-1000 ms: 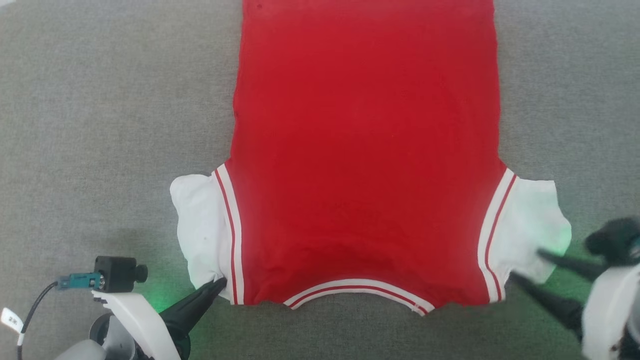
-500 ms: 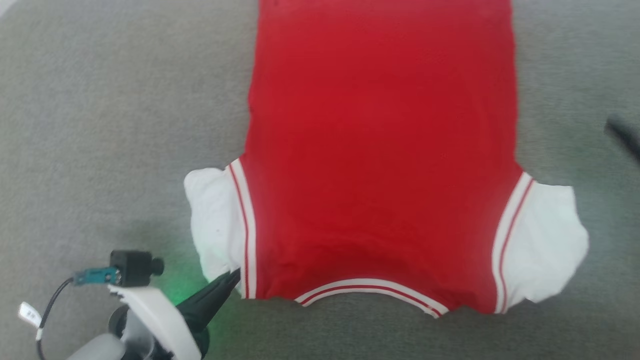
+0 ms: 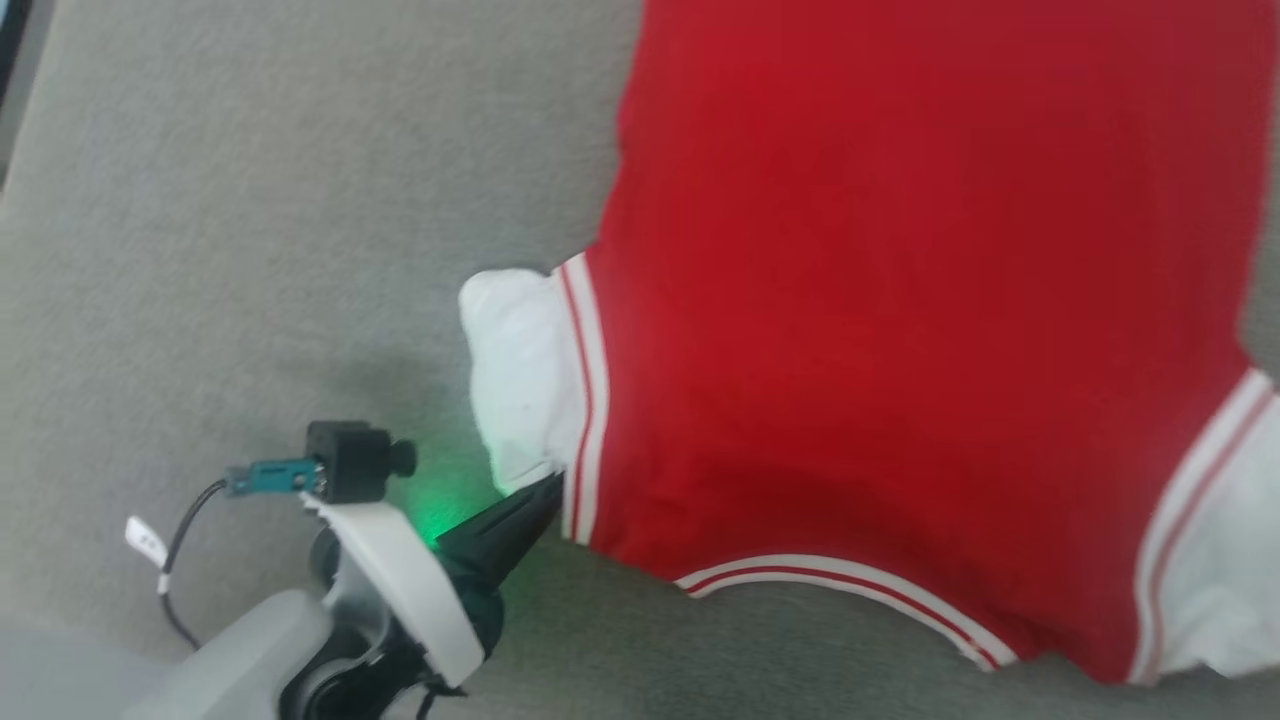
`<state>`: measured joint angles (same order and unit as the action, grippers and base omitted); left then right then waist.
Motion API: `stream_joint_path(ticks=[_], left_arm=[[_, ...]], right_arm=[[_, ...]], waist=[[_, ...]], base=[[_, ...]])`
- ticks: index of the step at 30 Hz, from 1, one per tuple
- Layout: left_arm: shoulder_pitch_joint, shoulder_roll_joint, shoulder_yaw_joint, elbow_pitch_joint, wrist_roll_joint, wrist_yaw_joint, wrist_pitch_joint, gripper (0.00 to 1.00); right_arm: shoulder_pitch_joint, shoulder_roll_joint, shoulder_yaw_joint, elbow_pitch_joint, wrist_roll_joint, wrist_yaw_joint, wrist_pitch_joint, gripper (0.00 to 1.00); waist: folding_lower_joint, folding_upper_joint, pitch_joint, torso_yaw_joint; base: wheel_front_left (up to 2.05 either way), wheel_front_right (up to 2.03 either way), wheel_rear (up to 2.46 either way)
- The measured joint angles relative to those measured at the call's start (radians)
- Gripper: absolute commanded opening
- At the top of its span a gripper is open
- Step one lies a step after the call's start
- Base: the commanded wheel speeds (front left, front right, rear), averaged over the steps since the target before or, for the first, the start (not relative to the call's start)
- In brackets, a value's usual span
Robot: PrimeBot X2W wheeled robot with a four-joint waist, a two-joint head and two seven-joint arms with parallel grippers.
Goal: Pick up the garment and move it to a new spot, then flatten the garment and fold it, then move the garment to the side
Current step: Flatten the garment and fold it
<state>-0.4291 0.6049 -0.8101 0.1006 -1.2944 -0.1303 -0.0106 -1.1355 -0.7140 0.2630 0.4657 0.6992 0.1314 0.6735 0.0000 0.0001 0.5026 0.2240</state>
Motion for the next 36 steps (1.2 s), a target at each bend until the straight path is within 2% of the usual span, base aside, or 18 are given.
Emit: stream_joint_path(ticks=[3, 4, 10, 13, 17, 22, 23, 24, 25, 26, 36], left_arm=[[-0.028, -0.014, -0.025, -0.007, 0.001, -0.002, -0.001, 0.0], [-0.028, -0.014, -0.025, -0.007, 0.001, -0.002, -0.001, 0.0], [-0.074, -0.019, -0.064, -0.033, -0.004, -0.007, -0.021, 0.0], [-0.093, -0.018, -0.085, -0.043, -0.008, -0.008, -0.033, 0.0], [-0.114, -0.015, -0.107, -0.049, -0.017, -0.012, -0.049, 0.0], [-0.13, -0.007, -0.132, -0.049, -0.027, -0.013, -0.077, 0.0], [-0.132, -0.006, -0.137, -0.049, -0.029, -0.013, -0.08, 0.0], [-0.136, -0.003, -0.142, -0.048, -0.033, -0.013, -0.084, 0.0], [-0.139, -0.001, -0.147, -0.048, -0.035, -0.013, -0.088, 0.0], [-0.144, 0.001, -0.152, -0.047, -0.037, -0.013, -0.091, 0.0], [-0.17, 0.02, -0.192, -0.041, -0.069, -0.014, -0.136, 0.0]], right_arm=[[-0.122, 0.013, -0.002, 0.119, -0.054, 0.0, 0.044, 1.0], [-0.122, 0.013, -0.002, 0.119, -0.054, 0.0, 0.044, 1.0], [-0.282, 0.045, -0.038, 0.359, -0.169, 0.0, 0.184, 1.0], [-0.326, 0.053, -0.051, 0.441, -0.233, 0.0, 0.235, 1.0], [-0.361, 0.058, -0.071, 0.523, -0.313, 0.0, 0.283, 1.0], [-0.389, 0.084, -0.099, 0.549, -0.328, -0.001, 0.304, 1.0], [-0.391, 0.087, -0.099, 0.549, -0.333, -0.001, 0.304, 0.95], [-0.391, 0.091, -0.096, 0.548, -0.333, -0.001, 0.305, 0.52], [-0.391, 0.094, -0.094, 0.546, -0.333, -0.001, 0.308, 0.2], [-0.391, 0.097, -0.095, 0.546, -0.332, -0.001, 0.309, 0.0], [-0.373, 0.111, -0.094, 0.518, -0.33, 0.0, 0.295, 0.0]], waist=[[0.0, 0.0, 0.03, 0.036], [0.0, 0.0, 0.03, 0.036], [0.0, 0.0, 0.097, 0.092], [0.0, 0.0, 0.124, 0.112], [0.0, 0.0, 0.151, 0.128], [0.0, 0.0, 0.166, 0.129], [0.0, 0.0, 0.167, 0.128], [0.0, 0.0001, 0.168, 0.127], [0.0, 0.0001, 0.169, 0.126], [0.0, 0.0, 0.169, 0.126], [0.0, 0.0001, 0.168, 0.111]], base=[[0.0, 0.0, 0.0], [0.0, 0.0, 0.0], [0.0, 0.0, 0.0], [0.0, 0.0, 0.0], [0.0, 0.0, 0.0], [0.0, 0.0, 0.0], [0.0, 0.0, 0.0], [0.0, 0.0, 0.0], [0.0, 0.0, 0.0], [0.0, 0.0, 0.0], [0.0, 0.0, 0.0]])
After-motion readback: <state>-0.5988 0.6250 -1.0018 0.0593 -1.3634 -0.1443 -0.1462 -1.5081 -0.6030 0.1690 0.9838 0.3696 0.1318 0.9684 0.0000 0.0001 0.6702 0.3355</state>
